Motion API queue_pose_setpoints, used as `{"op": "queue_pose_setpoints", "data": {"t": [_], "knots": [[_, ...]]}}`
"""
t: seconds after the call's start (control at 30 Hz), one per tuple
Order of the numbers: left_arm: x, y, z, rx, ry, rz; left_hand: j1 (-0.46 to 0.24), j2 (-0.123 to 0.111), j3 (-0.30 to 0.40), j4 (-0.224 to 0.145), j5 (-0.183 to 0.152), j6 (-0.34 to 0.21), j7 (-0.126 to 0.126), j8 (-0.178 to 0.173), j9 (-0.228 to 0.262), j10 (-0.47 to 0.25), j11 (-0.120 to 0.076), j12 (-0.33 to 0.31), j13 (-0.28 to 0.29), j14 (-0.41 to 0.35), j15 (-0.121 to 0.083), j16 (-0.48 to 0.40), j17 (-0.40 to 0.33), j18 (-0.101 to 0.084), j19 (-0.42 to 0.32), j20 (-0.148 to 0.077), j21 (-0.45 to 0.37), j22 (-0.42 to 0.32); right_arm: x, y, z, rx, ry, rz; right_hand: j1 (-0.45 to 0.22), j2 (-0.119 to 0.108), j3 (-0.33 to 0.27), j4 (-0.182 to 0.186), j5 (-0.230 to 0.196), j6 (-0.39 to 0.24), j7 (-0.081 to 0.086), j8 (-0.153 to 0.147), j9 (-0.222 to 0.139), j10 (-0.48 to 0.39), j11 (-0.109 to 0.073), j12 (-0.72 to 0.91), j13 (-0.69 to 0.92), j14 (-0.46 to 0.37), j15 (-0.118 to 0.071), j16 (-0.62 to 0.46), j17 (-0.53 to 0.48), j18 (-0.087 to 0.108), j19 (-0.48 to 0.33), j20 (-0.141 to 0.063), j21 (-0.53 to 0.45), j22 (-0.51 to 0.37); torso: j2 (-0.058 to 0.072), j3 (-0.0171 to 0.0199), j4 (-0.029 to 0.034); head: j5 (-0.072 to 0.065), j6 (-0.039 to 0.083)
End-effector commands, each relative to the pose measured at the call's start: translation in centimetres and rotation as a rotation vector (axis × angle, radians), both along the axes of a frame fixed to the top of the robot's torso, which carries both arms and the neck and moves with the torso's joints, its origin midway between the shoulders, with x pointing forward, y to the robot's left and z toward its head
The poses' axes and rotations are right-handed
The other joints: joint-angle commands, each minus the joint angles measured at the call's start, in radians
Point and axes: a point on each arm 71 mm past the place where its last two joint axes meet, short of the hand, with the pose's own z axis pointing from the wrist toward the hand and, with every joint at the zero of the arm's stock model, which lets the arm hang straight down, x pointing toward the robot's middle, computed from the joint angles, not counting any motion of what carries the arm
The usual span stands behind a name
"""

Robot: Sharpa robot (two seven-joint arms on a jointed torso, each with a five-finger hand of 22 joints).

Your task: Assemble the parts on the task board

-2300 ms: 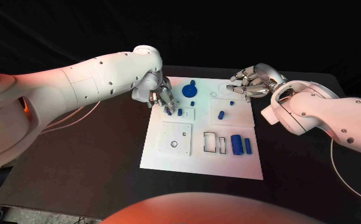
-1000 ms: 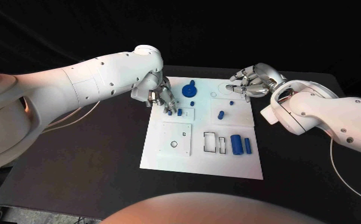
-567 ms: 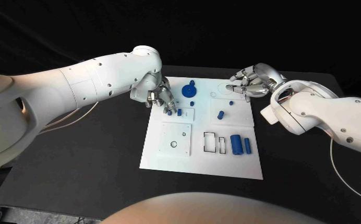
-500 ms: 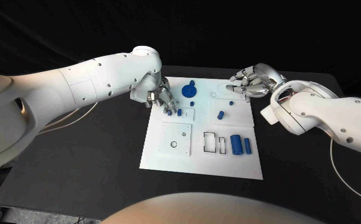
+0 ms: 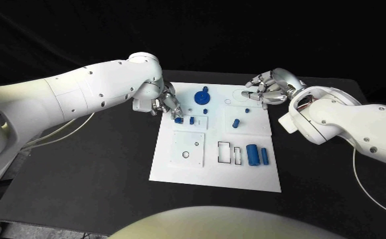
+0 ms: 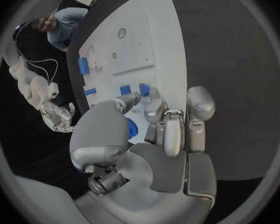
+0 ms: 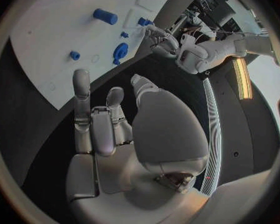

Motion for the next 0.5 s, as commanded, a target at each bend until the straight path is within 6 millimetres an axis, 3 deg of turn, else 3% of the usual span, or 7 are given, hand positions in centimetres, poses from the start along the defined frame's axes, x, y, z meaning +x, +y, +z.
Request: {"op": "queue_pose_setpoints", "data": {"t": [0.03, 0.07, 0.13, 0.17, 0.3, 0.5], "knots": [[0.2, 0.0, 0.8, -0.118, -0.117, 0.095, 0.000, -0.024, -0.030, 0.015, 0.045, -0.023, 0.009, -0.010, -0.003, -0.014, 0.004, -0.004, -0.014, 0.104, 0.003, 0.004, 0.263, -0.014, 0.006, 0.005, -0.007, 0.000, -0.1, 0.0, -0.1, -0.006, -0.003, 0.011, -0.013, 0.000, 0.008, 0.001, 0.007, -0.009, 0.003, 0.005, -0.001, -0.010, 0.000, 0.001, -0.003, -0.004, -0.001, -0.008, -0.001, 0.012, -0.007, -0.001, -0.008, -0.003, -0.001, 0.0006, -0.0018, 0.003, 0.004], [0.2, 0.1, 1.0, -0.132, -0.134, 0.107, 0.003, -0.028, -0.043, 0.021, 0.072, -0.026, 0.010, -0.012, -0.004, -0.018, 0.005, -0.007, -0.019, 0.104, 0.005, 0.004, 0.263, -0.013, 0.005, 0.005, -0.010, -0.001, -0.1, 0.0, -0.1, -0.006, -0.003, 0.011, -0.013, 0.000, 0.008, 0.001, 0.007, -0.009, 0.003, 0.005, -0.001, -0.010, 0.000, 0.001, -0.003, -0.004, -0.001, -0.008, -0.001, 0.012, -0.007, -0.001, -0.008, -0.003, -0.001, 0.0010, -0.0020, 0.002, 0.005], [-0.1, 0.4, 1.3, -0.164, -0.171, 0.132, 0.022, -0.039, -0.089, 0.042, 0.183, -0.043, 0.015, -0.016, -0.007, -0.056, 0.011, -0.051, -0.078, 0.104, 0.009, 0.004, 0.263, -0.009, -0.004, 0.007, -0.038, -0.012, -0.1, 0.0, -0.1, -0.006, -0.003, 0.009, -0.013, 0.000, 0.008, 0.001, 0.007, -0.009, 0.003, 0.005, -0.001, -0.010, 0.000, 0.001, -0.003, -0.004, -0.001, -0.008, -0.001, 0.012, -0.007, -0.001, -0.008, -0.003, 0.000, 0.0012, -0.0022, 0.002, 0.006], [-0.2, 0.6, 1.4, -0.179, -0.187, 0.141, 0.033, -0.043, -0.105, 0.048, 0.189, -0.063, 0.021, -0.025, -0.012, -0.069, 0.014, -0.066, -0.096, 0.104, 0.011, 0.004, 0.263, -0.009, -0.006, 0.010, -0.046, -0.015, -0.1, -0.1, -0.1, -0.006, -0.003, 0.008, -0.013, 0.000, 0.008, 0.001, 0.007, -0.009, 0.003, 0.005, -0.001, -0.010, 0.000, 0.001, -0.003, -0.004, -0.001, -0.008, -0.001, 0.012, -0.007, -0.001, -0.008, -0.003, 0.000, 0.0015, -0.0023, 0.002, 0.007], [-0.8, 1.2, 1.7, -0.245, -0.234, 0.179, 0.071, -0.047, -0.155, 0.080, 0.156, -0.117, 0.037, -0.045, -0.032, -0.109, 0.028, -0.103, -0.151, 0.104, 0.022, 0.004, 0.263, -0.004, -0.016, 0.019, -0.083, -0.032, -0.1, -0.3, -0.1, -0.007, -0.004, 0.003, -0.013, 0.000, 0.008, 0.001, 0.007, -0.009, 0.003, 0.005, -0.001, -0.010, 0.000, 0.001, -0.003, -0.004, -0.001, -0.008, -0.001, 0.012, -0.007, -0.001, -0.008, -0.003, -0.001, 0.0020, 0.0004, 0.000, 0.011], [-1.9, 1.3, 1.5, -0.291, -0.231, 0.189, 0.101, -0.042, -0.170, 0.085, 0.161, -0.125, 0.040, -0.046, -0.045, -0.114, 0.031, -0.103, -0.156, 0.104, 0.025, 0.004, 0.263, -0.003, -0.016, 0.023, -0.087, -0.032, -0.1, -0.4, -0.1, -0.007, -0.003, 0.001, -0.013, 0.000, 0.008, 0.001, 0.007, -0.009, 0.003, 0.005, -0.001, -0.010, 0.000, 0.001, -0.003, -0.004, -0.001, -0.008, -0.001, 0.012, -0.007, -0.001, -0.008, -0.003, -0.003, 0.0013, 0.0016, 0.001, 0.013]]}}
